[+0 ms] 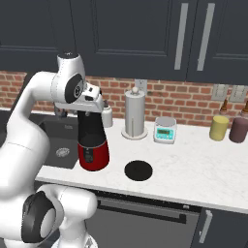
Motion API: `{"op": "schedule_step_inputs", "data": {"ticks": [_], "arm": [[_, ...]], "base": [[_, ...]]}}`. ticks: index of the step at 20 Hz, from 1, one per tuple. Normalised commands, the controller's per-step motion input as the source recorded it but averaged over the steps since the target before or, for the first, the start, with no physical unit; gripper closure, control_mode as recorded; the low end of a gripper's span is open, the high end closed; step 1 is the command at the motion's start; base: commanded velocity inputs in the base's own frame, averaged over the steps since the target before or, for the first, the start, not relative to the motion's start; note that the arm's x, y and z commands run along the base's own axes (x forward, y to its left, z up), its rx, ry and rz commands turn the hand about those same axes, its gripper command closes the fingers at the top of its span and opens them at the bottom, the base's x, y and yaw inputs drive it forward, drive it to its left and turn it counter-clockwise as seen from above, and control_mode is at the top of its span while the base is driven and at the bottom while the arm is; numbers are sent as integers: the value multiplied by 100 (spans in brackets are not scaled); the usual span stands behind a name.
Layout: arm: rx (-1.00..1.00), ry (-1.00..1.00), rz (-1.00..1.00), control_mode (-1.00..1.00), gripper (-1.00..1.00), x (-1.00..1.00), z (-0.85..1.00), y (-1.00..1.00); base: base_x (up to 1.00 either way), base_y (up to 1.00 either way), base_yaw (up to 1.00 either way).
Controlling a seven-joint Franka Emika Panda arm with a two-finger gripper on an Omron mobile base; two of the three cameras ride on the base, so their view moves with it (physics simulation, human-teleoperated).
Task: Close the lid blender by securely placing the lid on top.
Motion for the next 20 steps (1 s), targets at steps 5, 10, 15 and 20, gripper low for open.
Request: {"op": "schedule_step_inputs", "data": {"ticks": [5,10,15,20], "arm": [[0,0,-1,-100,-100,-25,-1,-7],[1,0,-1,-100,-100,-65,-9,-46],[0,-1,0,-100,-100,-68,-11,-49],[0,0,0,-100,-100,-53,-11,-47]], "base": [[0,0,0],[0,0,0],[0,0,0],[0,0,0]]}}
